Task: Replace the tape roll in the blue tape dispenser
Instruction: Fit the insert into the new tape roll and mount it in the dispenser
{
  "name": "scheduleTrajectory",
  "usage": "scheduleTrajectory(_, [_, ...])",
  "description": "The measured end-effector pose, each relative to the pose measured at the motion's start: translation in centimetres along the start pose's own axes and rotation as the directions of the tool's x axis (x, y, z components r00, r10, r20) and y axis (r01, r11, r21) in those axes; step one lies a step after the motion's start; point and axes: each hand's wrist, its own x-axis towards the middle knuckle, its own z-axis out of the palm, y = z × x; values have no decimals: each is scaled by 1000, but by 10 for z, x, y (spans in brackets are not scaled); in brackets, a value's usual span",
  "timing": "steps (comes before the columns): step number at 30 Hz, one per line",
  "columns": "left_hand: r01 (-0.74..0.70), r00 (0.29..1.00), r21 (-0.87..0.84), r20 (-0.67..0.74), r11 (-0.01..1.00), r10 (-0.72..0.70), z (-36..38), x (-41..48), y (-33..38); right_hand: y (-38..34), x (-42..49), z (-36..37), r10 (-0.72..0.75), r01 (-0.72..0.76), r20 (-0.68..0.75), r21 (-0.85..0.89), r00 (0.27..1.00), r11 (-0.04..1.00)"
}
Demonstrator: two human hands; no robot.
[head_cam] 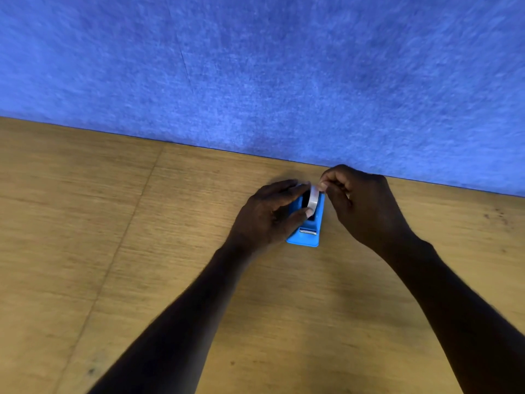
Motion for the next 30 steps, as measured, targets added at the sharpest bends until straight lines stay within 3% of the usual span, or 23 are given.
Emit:
scheduleTrajectory(5, [16, 1000, -1, -12, 1000, -16, 1, 2, -2, 1, 0, 1, 18, -18, -3, 8, 1000, 1000])
scheduleTrajectory(17, [3, 1000, 1, -5, 1000, -3, -1, 1, 0, 0, -3, 1, 147, -121, -110, 211, 983, 970])
scheduleTrajectory(21, [22, 999, -20, -32, 1000, -23, 1, 1, 1, 7, -7, -1, 235, -206, -168, 172, 957, 963])
scheduleTrajectory(26, [20, 1000, -29, -16, 999, -21, 1, 1, -1, 12, -6, 6, 247, -247, -2, 42, 969, 968])
scheduleTrajectory(30, [19, 999, -23, -25, 1000, -20, 1, 1, -3, 10, -4, 7, 285, -284, 8, 102, 959, 953])
